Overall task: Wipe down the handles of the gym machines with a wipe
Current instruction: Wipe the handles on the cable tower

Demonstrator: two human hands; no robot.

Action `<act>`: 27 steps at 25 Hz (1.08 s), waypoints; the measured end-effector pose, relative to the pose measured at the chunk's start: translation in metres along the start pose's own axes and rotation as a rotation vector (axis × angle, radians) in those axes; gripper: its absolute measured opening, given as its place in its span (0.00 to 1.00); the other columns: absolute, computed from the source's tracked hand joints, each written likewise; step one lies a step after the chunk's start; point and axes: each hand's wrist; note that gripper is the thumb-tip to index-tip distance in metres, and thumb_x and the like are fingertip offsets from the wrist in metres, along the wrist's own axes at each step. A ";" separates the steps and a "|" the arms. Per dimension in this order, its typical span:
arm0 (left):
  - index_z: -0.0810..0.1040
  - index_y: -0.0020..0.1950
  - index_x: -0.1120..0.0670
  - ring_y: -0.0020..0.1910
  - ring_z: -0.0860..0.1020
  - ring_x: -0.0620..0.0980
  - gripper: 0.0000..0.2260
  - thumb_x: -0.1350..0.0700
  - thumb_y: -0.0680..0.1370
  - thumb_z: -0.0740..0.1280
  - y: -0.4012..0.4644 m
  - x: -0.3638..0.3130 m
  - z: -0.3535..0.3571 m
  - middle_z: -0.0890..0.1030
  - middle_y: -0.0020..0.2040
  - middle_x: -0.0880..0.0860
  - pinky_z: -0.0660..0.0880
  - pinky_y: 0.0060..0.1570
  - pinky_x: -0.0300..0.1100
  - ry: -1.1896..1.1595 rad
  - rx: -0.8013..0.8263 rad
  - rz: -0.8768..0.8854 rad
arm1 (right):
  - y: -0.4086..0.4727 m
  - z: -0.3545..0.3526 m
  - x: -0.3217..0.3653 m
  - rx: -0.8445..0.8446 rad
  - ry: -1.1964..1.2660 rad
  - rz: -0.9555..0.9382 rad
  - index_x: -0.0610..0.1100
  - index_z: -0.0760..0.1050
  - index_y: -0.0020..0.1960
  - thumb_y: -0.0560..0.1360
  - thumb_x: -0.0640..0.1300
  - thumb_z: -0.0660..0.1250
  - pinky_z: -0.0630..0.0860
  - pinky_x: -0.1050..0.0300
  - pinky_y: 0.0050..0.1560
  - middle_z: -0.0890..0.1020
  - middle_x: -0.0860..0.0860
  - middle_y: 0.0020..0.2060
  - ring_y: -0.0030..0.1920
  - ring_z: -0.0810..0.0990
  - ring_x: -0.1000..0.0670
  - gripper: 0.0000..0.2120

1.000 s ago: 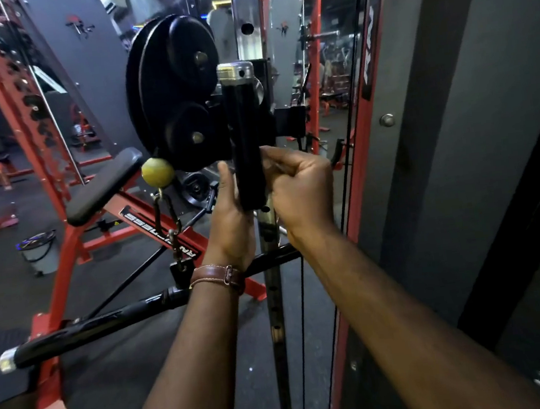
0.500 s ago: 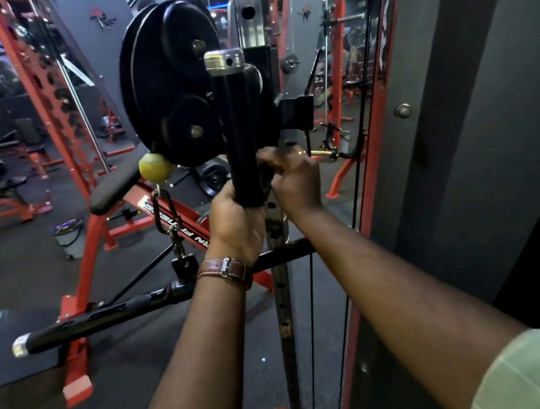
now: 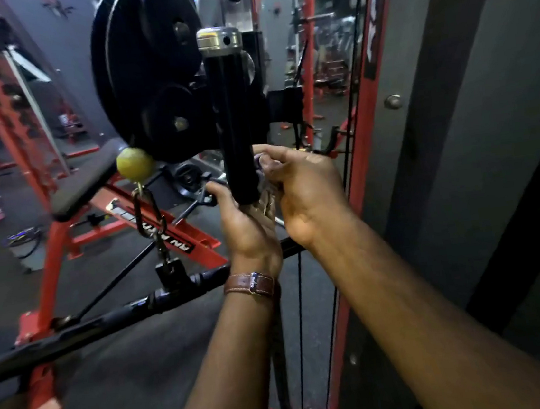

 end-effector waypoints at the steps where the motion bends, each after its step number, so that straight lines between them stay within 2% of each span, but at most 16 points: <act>1: 0.80 0.54 0.55 0.46 0.83 0.47 0.29 0.39 0.84 0.45 0.001 0.004 -0.001 0.86 0.46 0.52 0.78 0.45 0.38 -0.046 -0.038 -0.038 | 0.000 0.000 0.001 0.031 0.143 0.090 0.39 0.82 0.50 0.79 0.31 0.61 0.76 0.62 0.42 0.82 0.49 0.36 0.36 0.79 0.54 0.11; 2: 0.80 0.55 0.56 0.45 0.84 0.48 0.27 0.41 0.85 0.46 0.002 0.007 -0.003 0.86 0.45 0.53 0.79 0.44 0.39 -0.105 -0.062 -0.103 | -0.001 -0.002 0.000 0.053 0.249 0.132 0.40 0.81 0.52 0.80 0.32 0.59 0.75 0.65 0.43 0.82 0.50 0.36 0.36 0.78 0.55 0.11; 4: 0.81 0.55 0.58 0.48 0.83 0.52 0.21 0.51 0.84 0.50 0.005 0.008 -0.004 0.85 0.47 0.56 0.79 0.51 0.43 -0.193 -0.068 -0.264 | -0.006 -0.002 -0.007 0.048 0.390 0.114 0.40 0.81 0.51 0.81 0.34 0.56 0.74 0.66 0.47 0.82 0.50 0.37 0.37 0.78 0.56 0.14; 6: 0.81 0.56 0.60 0.54 0.81 0.56 0.17 0.57 0.81 0.53 0.006 0.006 -0.007 0.83 0.52 0.59 0.76 0.61 0.46 -0.183 -0.046 -0.379 | -0.011 0.000 -0.016 -0.012 0.455 0.077 0.37 0.82 0.53 0.81 0.32 0.55 0.77 0.68 0.45 0.83 0.47 0.39 0.37 0.80 0.56 0.16; 7: 0.80 0.58 0.60 0.55 0.80 0.56 0.16 0.59 0.80 0.55 0.006 0.004 -0.009 0.82 0.54 0.59 0.76 0.62 0.46 -0.170 -0.025 -0.417 | -0.015 0.001 -0.021 -0.057 0.456 0.050 0.36 0.80 0.56 0.81 0.32 0.55 0.78 0.69 0.43 0.83 0.46 0.42 0.37 0.81 0.55 0.15; 8: 0.80 0.60 0.60 0.53 0.80 0.56 0.15 0.60 0.79 0.58 0.005 0.002 -0.012 0.81 0.54 0.59 0.78 0.58 0.45 -0.151 -0.012 -0.443 | -0.021 0.001 -0.025 -0.107 0.438 0.018 0.34 0.78 0.60 0.81 0.31 0.55 0.79 0.67 0.41 0.84 0.44 0.44 0.38 0.83 0.54 0.15; 9: 0.80 0.58 0.59 0.48 0.80 0.55 0.13 0.61 0.78 0.60 0.002 0.001 -0.014 0.82 0.51 0.59 0.79 0.49 0.43 -0.120 0.010 -0.458 | -0.028 0.000 -0.027 -0.165 0.399 -0.013 0.34 0.78 0.61 0.80 0.32 0.57 0.79 0.64 0.40 0.84 0.43 0.46 0.39 0.83 0.52 0.14; 11: 0.81 0.50 0.58 0.37 0.77 0.50 0.08 0.59 0.77 0.63 -0.015 -0.004 -0.013 0.81 0.44 0.56 0.72 0.32 0.38 -0.049 0.076 -0.480 | -0.046 -0.005 -0.029 -0.317 0.271 -0.080 0.36 0.80 0.57 0.79 0.32 0.60 0.75 0.59 0.37 0.85 0.42 0.45 0.40 0.81 0.49 0.12; 12: 0.81 0.47 0.58 0.36 0.77 0.49 0.06 0.58 0.77 0.65 -0.027 -0.008 -0.010 0.82 0.43 0.55 0.71 0.30 0.37 -0.004 0.116 -0.491 | -0.057 -0.009 -0.029 -0.401 0.219 -0.128 0.37 0.80 0.55 0.79 0.31 0.61 0.75 0.60 0.36 0.85 0.42 0.43 0.40 0.82 0.49 0.11; 14: 0.83 0.49 0.59 0.41 0.82 0.50 0.07 0.57 0.74 0.70 -0.051 -0.010 -0.003 0.85 0.46 0.57 0.77 0.37 0.39 0.105 0.223 -0.484 | -0.084 -0.022 -0.027 -0.553 0.148 -0.251 0.37 0.80 0.52 0.78 0.29 0.63 0.79 0.61 0.38 0.86 0.44 0.41 0.39 0.84 0.51 0.09; 16: 0.83 0.52 0.61 0.45 0.82 0.51 0.08 0.63 0.73 0.73 -0.074 -0.004 0.005 0.85 0.49 0.58 0.79 0.46 0.41 0.232 0.371 -0.454 | -0.113 -0.038 -0.024 -0.679 0.047 -0.370 0.38 0.81 0.49 0.76 0.28 0.66 0.81 0.58 0.45 0.86 0.44 0.41 0.41 0.84 0.50 0.08; 18: 0.83 0.51 0.61 0.46 0.82 0.51 0.08 0.68 0.73 0.72 -0.100 0.012 0.014 0.86 0.47 0.56 0.79 0.47 0.41 0.315 0.512 -0.475 | -0.149 -0.058 -0.018 -0.822 -0.086 -0.453 0.40 0.82 0.46 0.76 0.30 0.67 0.79 0.54 0.47 0.86 0.45 0.39 0.41 0.83 0.49 0.07; 20: 0.82 0.48 0.60 0.44 0.83 0.50 0.07 0.70 0.75 0.69 -0.128 0.026 0.026 0.85 0.44 0.55 0.79 0.45 0.41 0.296 0.590 -0.581 | -0.189 -0.076 -0.011 -0.960 -0.149 -0.489 0.39 0.82 0.45 0.77 0.32 0.67 0.80 0.57 0.41 0.85 0.46 0.37 0.37 0.82 0.51 0.06; 22: 0.81 0.47 0.60 0.40 0.82 0.48 0.08 0.70 0.77 0.65 -0.160 0.040 0.038 0.84 0.42 0.54 0.78 0.39 0.38 0.253 0.661 -0.725 | -0.230 -0.090 -0.005 -1.075 -0.138 -0.497 0.37 0.81 0.47 0.79 0.33 0.66 0.80 0.59 0.37 0.84 0.44 0.37 0.36 0.82 0.50 0.06; 25: 0.81 0.49 0.62 0.39 0.82 0.49 0.08 0.68 0.79 0.62 -0.210 0.058 0.055 0.83 0.42 0.56 0.78 0.39 0.39 0.193 0.751 -0.931 | -0.287 -0.105 0.002 -1.222 -0.123 -0.535 0.38 0.81 0.46 0.80 0.33 0.64 0.80 0.58 0.37 0.84 0.43 0.37 0.37 0.82 0.49 0.08; 27: 0.79 0.51 0.63 0.38 0.82 0.50 0.06 0.69 0.77 0.64 -0.247 0.064 0.063 0.83 0.42 0.57 0.79 0.40 0.41 0.199 0.873 -1.020 | -0.328 -0.109 0.007 -1.315 -0.159 -0.573 0.39 0.81 0.44 0.78 0.32 0.65 0.79 0.56 0.39 0.84 0.43 0.37 0.39 0.82 0.48 0.08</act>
Point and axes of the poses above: each hand's wrist, its own y-axis towards the middle knuckle, its own z-axis out of the palm, x = y × z
